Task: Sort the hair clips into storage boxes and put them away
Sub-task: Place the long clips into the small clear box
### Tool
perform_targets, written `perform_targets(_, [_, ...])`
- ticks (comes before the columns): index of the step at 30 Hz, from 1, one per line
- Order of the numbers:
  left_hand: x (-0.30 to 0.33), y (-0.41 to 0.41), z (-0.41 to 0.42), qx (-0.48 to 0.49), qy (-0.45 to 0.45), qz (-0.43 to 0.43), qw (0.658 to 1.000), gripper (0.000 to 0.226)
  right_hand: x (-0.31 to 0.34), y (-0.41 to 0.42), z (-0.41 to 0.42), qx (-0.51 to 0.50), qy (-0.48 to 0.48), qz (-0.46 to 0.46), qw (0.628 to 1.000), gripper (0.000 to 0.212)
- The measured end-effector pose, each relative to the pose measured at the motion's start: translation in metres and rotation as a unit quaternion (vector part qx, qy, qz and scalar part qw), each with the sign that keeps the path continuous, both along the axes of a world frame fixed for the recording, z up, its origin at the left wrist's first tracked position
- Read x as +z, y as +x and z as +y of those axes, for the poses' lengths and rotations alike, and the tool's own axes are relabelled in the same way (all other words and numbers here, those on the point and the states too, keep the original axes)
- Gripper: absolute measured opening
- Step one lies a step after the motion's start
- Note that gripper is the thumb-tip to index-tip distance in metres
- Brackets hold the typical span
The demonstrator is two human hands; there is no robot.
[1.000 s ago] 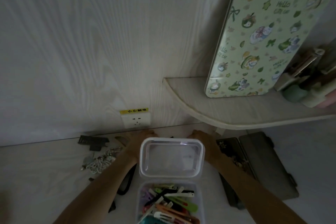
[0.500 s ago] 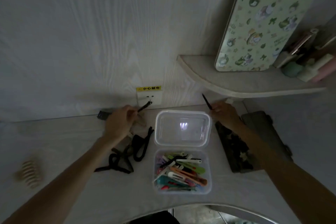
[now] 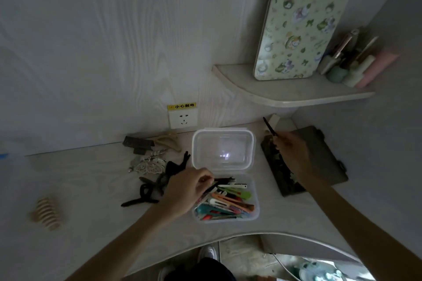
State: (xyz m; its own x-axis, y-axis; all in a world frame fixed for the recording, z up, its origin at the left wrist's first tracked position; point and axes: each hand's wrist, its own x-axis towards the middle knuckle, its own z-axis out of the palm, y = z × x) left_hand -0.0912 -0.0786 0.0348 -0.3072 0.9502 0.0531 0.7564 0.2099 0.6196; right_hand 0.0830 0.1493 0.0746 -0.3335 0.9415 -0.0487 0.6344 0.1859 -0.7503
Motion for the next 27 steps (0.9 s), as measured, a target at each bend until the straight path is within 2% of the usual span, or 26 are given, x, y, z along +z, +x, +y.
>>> perform_targets(4, [-0.010,0.014,0.014,-0.010,0.008,0.045,0.999,0.020,0.017,0.013,-0.042,0.080,0.027,0.003,0.996,0.017])
perform_targets(8, [-0.003,0.011,0.007,0.069,0.046,0.064,0.995,0.020,0.008,0.023,-0.079,0.212,0.062,-0.091,0.971,0.017])
perform_targets(10, [-0.004,0.004,0.003,0.100,-0.018,0.053,0.993,0.030,0.000,0.017,-0.089,0.260,0.111,-0.110,0.953,0.020])
perform_targets(13, [-0.002,-0.010,0.004,0.104,-0.166,0.066,0.978,0.035,-0.008,0.003,-0.095,0.347,0.168,-0.139,0.912,0.022])
perform_targets(14, [0.002,-0.013,0.006,0.104,-0.206,0.077,0.970,0.035,-0.011,0.001,-0.095,0.351,0.181,-0.142,0.908,0.024])
perform_targets(16, [0.011,-0.013,0.009,0.090,-0.273,0.089,0.954,0.037,-0.016,0.007,-0.095,0.293,0.179,-0.142,0.929,0.024])
perform_targets(18, [0.020,-0.011,0.010,0.061,-0.342,0.065,0.935,0.039,-0.024,0.017,-0.093,0.208,0.109,-0.168,0.958,0.028])
perform_targets(19, [0.022,-0.009,0.010,0.054,-0.382,0.019,0.923,0.037,-0.030,0.021,-0.091,0.177,0.023,-0.197,0.964,0.033])
perform_targets(21, [0.022,-0.002,0.010,0.047,-0.428,-0.100,0.897,0.028,-0.040,0.025,-0.089,0.153,-0.190,-0.226,0.943,0.041])
perform_targets(22, [0.017,0.000,0.010,0.046,-0.424,-0.132,0.895,0.026,-0.044,0.024,-0.088,0.151,-0.235,-0.219,0.935,0.041])
perform_targets(27, [-0.004,-0.016,0.015,0.093,-0.355,-0.139,0.920,0.019,-0.050,0.001,-0.066,0.155,-0.255,-0.184,0.937,0.047])
